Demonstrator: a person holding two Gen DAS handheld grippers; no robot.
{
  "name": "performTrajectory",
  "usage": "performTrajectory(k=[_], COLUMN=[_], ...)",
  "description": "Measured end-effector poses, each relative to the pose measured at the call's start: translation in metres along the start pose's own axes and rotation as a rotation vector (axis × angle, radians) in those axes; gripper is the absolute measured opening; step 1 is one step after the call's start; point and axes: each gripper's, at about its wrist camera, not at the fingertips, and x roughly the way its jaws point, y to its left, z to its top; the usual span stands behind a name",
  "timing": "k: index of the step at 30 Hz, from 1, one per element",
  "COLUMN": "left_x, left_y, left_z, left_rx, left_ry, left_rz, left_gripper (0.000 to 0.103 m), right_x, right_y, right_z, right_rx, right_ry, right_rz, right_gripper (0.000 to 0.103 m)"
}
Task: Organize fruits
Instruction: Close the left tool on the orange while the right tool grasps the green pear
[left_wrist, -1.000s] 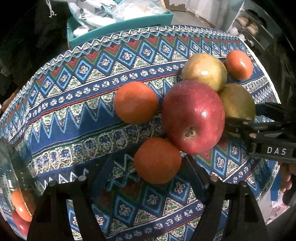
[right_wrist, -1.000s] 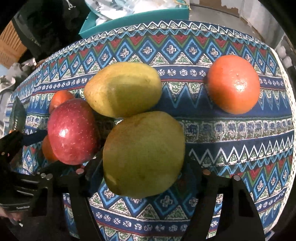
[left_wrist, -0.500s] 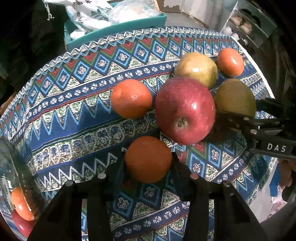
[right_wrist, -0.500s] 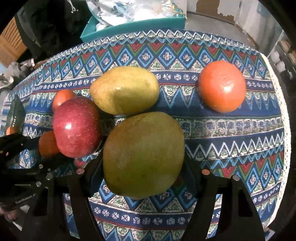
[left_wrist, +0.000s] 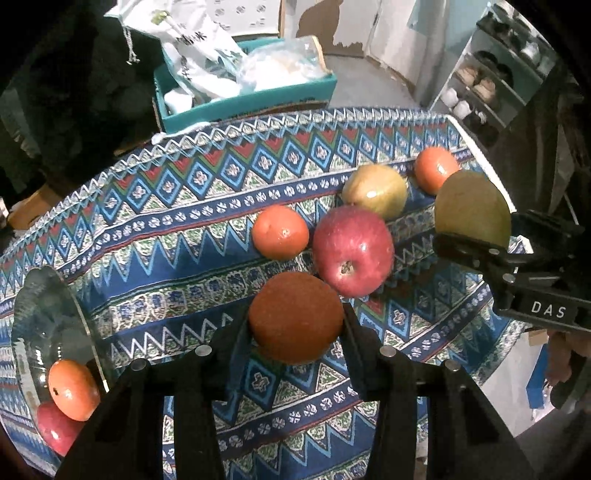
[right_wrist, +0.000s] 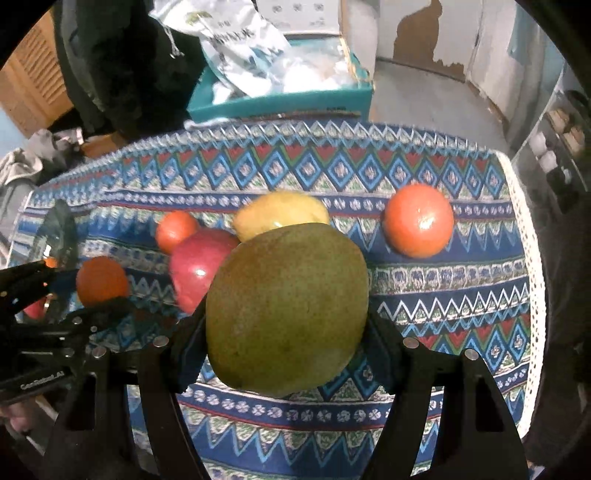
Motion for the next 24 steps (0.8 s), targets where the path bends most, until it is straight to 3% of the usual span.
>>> performTrajectory(k=[24], left_x=[-0.089], left_y=[0.018], left_z=[-0.007], left_rx=[-0.032], left_ry=[-0.140], left_rz=[0.009], left_gripper=[0.047], right_x=[-0.072], right_y=[0.058], right_z=[0.019], right_rx=[-0.093], right_ry=[-0.145], right_rz=[0.089], right_gripper=[0.072])
